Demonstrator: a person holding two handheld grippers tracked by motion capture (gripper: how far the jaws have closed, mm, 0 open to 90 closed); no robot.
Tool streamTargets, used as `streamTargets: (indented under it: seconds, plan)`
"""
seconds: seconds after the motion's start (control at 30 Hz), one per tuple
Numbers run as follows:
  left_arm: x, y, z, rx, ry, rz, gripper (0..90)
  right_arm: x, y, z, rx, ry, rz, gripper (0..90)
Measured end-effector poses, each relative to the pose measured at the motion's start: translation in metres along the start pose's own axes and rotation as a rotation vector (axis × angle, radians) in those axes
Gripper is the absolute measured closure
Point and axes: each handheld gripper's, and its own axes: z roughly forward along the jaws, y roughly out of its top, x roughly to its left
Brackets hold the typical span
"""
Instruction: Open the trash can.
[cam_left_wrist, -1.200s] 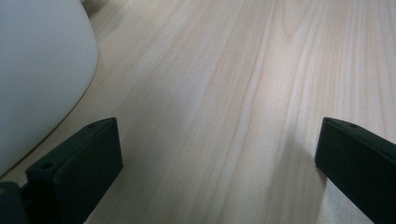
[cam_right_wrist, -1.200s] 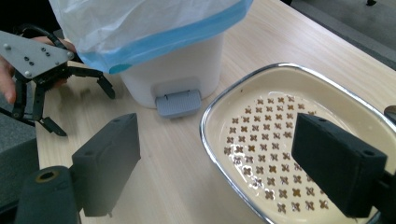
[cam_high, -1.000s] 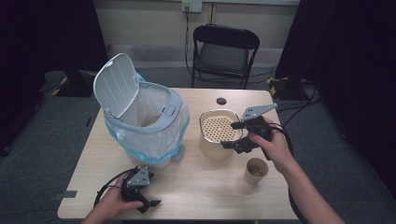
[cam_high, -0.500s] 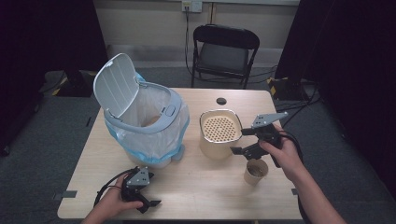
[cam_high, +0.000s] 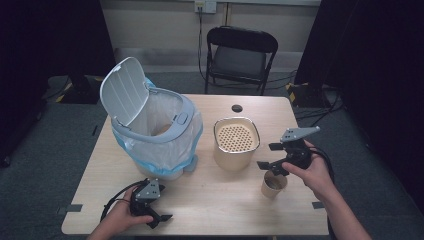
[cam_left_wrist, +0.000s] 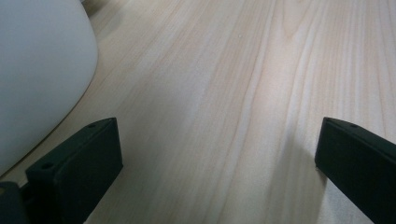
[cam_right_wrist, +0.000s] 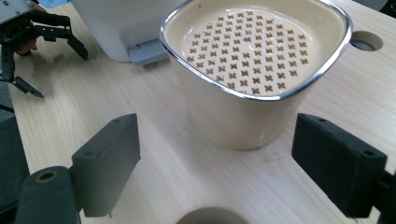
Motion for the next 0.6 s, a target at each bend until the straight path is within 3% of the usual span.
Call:
streamTargets:
  seconds: [0.6]
  plan:
    - [0.000, 0.000, 0.000, 0.000, 0.001, 0.000, 0.0, -0.009, -0.039, -0.015, -0.011, -0.003, 0.040, 14.7]
